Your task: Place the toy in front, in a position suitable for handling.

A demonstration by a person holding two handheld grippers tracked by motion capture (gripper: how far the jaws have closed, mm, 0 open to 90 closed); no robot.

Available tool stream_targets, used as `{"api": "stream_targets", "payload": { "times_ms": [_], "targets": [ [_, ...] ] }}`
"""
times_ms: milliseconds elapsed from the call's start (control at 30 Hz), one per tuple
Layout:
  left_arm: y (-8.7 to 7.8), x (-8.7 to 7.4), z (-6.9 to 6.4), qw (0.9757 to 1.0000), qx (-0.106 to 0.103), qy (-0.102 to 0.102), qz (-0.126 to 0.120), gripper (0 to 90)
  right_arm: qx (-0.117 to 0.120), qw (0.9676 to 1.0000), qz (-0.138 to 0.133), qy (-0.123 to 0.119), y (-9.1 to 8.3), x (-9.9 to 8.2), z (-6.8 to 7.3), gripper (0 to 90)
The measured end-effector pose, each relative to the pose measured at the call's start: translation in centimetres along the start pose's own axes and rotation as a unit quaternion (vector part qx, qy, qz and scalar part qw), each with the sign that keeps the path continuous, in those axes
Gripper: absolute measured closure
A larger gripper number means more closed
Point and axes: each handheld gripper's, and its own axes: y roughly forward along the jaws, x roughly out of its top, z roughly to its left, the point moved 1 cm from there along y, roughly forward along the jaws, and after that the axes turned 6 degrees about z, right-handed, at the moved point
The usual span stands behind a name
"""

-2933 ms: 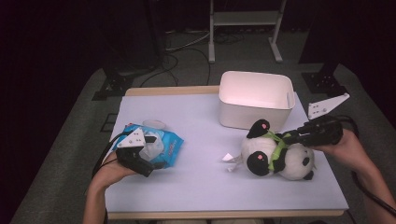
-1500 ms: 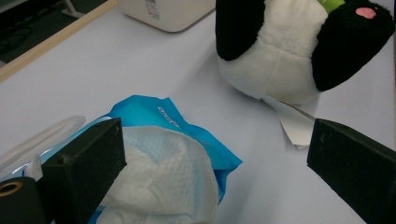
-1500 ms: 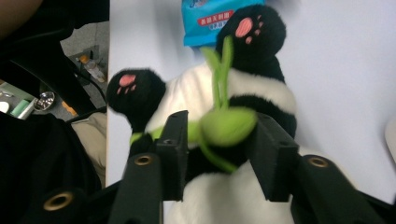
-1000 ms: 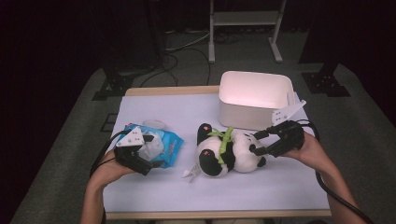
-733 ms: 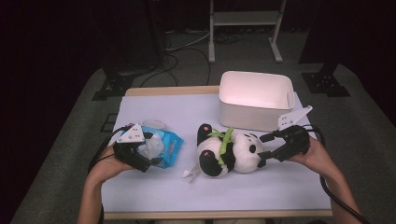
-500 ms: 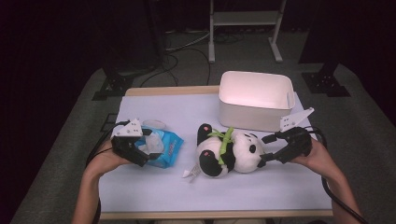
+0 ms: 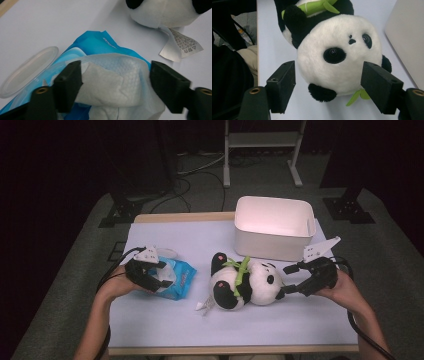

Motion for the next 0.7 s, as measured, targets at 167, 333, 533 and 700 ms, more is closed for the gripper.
{"api": "stream_targets", "payload": {
  "times_ms": [167, 333, 533, 700],
  "targets": [
    [0.44, -0.13, 0.14, 0.9999, -0.002, 0.001, 0.016, 39.2, -0.002, 1.0000, -0.005, 0.004, -0.23, -0.35, -0.22, 26.9],
    [0.91, -0.56, 0.28, 0.9999, 0.007, 0.005, 0.013, 53.8, -0.002, 1.0000, -0.003, 0.007, -0.08, -0.72, -0.36, 26.9],
    [0.81, -0.74, 0.42, 0.9997, 0.019, 0.012, 0.014, 69.1, -0.001, 0.9999, 0.001, 0.011, 0.24, -0.90, -0.53, 26.9],
    [0.73, -0.79, 0.39, 0.9994, 0.026, 0.016, 0.014, 79.0, 0.000, 0.9999, -0.001, 0.011, 0.37, -1.03, -0.66, 26.9]
  ]
}}
